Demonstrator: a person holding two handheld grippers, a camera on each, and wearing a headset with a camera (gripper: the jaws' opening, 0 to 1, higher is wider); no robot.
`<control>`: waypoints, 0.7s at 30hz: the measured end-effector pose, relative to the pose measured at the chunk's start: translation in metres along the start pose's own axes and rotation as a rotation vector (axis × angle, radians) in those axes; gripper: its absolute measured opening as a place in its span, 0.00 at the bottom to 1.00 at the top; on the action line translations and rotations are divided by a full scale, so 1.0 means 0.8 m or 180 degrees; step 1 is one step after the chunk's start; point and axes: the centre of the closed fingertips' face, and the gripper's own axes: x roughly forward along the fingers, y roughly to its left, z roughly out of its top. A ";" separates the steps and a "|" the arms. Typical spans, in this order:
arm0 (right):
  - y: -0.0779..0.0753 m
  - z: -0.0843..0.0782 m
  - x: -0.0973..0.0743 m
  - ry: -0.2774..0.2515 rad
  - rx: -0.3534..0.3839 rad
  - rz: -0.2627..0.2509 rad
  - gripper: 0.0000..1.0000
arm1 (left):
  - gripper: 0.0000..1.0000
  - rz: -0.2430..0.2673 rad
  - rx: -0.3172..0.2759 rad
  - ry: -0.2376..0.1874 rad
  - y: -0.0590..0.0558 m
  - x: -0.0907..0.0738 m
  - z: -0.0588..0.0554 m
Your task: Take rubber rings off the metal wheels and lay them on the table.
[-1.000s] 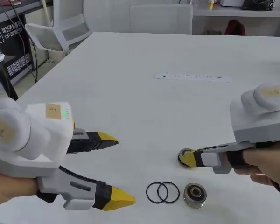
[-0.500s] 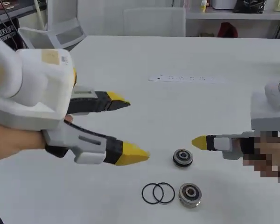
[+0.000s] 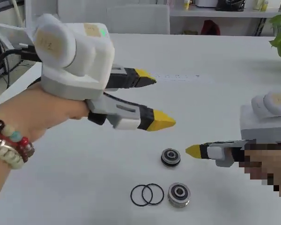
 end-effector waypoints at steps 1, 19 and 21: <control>0.000 -0.002 0.002 0.0017 -0.0120 0.0003 0.22 | 0.56 0.0004 -0.0016 -0.0011 0.005 0.005 -0.001; 0.013 -0.021 0.020 0.0194 -0.0545 0.0192 0.32 | 0.39 0.0017 -0.0441 0.0207 -0.007 0.066 -0.103; 0.012 -0.021 0.020 0.0205 -0.0553 0.0207 0.32 | 0.37 0.0039 -0.0495 0.0192 -0.010 0.070 -0.109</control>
